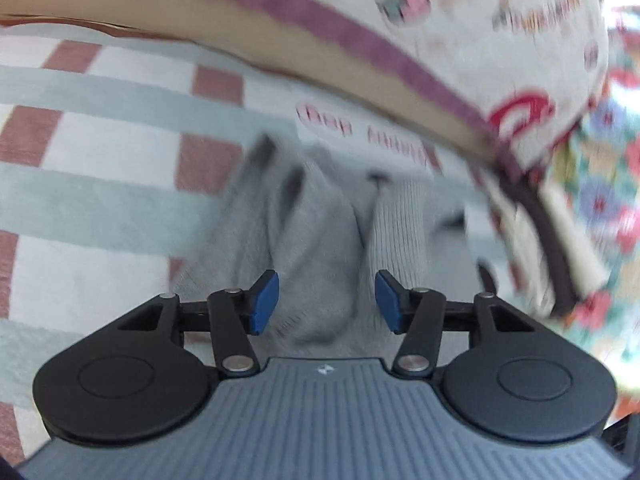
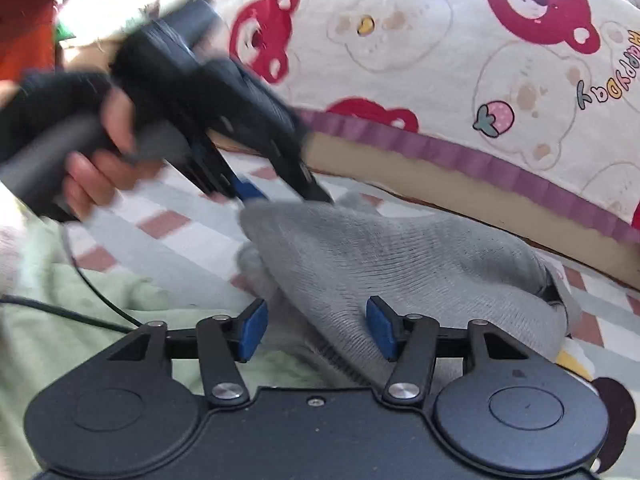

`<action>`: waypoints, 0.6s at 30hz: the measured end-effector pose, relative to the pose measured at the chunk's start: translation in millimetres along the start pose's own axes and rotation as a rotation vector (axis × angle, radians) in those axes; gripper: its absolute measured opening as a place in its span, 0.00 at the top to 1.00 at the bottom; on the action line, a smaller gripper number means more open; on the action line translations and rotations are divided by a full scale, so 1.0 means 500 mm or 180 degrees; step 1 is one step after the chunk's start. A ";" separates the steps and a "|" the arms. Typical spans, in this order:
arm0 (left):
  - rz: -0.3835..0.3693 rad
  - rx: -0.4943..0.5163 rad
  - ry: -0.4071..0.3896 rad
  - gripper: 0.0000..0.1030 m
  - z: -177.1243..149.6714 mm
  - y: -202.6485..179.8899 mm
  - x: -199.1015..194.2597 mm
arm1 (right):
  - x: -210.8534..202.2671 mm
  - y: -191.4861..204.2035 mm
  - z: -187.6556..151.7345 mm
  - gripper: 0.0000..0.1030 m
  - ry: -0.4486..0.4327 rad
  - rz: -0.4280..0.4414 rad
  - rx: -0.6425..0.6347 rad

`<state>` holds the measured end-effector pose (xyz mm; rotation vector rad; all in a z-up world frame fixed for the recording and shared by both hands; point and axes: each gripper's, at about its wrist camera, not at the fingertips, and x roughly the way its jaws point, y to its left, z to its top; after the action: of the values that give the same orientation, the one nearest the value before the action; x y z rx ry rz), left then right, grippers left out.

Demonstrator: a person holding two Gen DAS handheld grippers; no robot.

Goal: Fold clothes

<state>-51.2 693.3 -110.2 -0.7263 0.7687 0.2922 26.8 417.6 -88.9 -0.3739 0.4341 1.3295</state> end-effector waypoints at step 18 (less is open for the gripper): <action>0.1132 0.0640 -0.0536 0.47 0.028 -0.195 -0.391 | -0.252 -0.303 0.072 0.40 0.0260 0.0423 0.2574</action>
<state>-131.9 635.2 85.1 -0.3670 0.7520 0.5815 155.4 298.8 8.1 0.2807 1.0260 1.1574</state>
